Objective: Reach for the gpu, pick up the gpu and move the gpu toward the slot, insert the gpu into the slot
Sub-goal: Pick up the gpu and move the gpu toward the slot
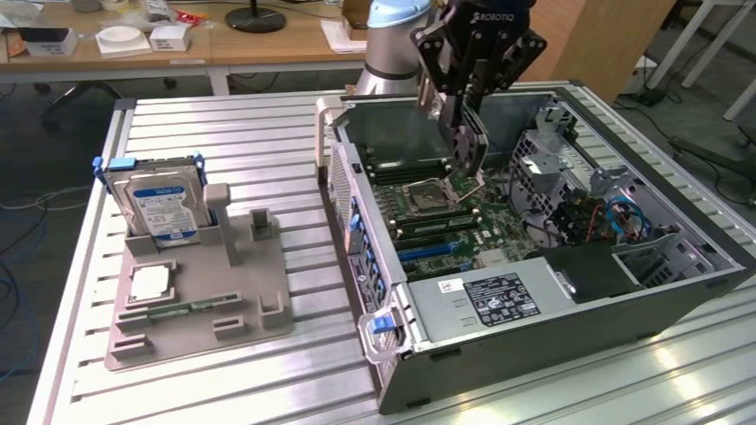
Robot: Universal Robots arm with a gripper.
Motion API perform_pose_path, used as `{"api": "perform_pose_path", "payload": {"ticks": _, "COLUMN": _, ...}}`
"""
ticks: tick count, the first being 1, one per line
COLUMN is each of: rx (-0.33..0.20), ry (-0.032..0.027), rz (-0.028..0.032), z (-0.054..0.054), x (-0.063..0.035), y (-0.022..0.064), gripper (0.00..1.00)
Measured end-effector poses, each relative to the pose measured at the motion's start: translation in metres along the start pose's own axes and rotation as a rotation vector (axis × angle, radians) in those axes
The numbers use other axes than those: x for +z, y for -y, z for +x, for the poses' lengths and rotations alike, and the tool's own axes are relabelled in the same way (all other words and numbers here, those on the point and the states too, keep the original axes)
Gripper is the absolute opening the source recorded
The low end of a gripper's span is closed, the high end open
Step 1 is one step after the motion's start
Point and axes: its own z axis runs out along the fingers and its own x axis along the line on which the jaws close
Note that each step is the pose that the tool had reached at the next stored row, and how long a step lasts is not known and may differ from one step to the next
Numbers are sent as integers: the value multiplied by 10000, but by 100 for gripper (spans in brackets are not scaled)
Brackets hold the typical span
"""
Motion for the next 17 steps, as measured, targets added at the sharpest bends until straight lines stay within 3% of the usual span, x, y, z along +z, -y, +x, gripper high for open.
{"api": "perform_pose_path", "payload": {"ticks": 17, "rx": -231, "ry": 5, "rz": -4, "z": -204, "x": 3, "y": -11, "gripper": 26}}
